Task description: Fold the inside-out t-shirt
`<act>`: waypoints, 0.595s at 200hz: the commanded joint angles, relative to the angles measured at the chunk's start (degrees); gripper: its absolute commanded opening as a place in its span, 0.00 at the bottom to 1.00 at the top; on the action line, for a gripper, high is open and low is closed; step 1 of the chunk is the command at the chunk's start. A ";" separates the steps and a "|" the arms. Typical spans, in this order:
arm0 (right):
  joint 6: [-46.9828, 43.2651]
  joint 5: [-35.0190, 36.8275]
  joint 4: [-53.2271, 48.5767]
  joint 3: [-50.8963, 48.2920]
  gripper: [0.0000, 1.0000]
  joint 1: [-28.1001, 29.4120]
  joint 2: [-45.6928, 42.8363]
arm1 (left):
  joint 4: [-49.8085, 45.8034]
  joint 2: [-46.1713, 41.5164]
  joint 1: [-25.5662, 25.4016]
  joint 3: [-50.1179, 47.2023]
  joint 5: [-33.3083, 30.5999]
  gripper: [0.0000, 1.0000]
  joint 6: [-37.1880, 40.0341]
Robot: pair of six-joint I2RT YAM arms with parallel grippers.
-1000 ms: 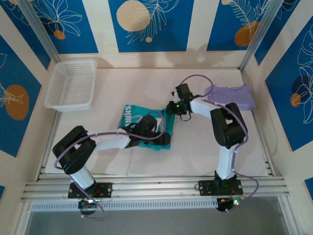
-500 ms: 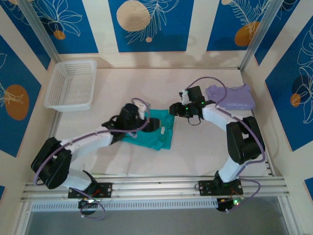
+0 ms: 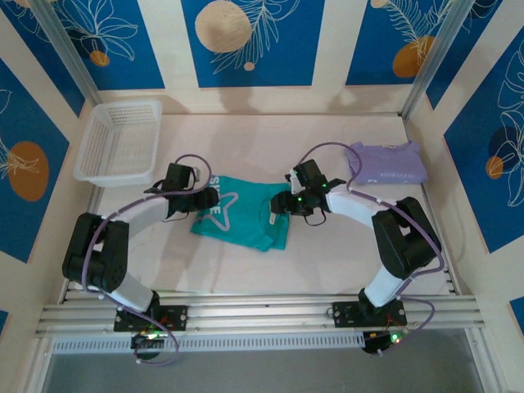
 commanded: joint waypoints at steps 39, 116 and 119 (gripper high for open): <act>2.95 -3.77 -2.02 0.50 0.82 -0.55 2.59 | -0.29 -0.56 0.17 -3.70 8.30 0.66 1.87; 3.61 -2.44 -2.52 1.60 0.80 0.53 3.78 | -2.26 -1.11 0.04 -5.46 8.27 0.66 2.15; 3.48 -2.16 -2.63 1.50 0.80 0.48 3.61 | -2.15 -1.62 0.00 -6.08 8.56 0.66 1.86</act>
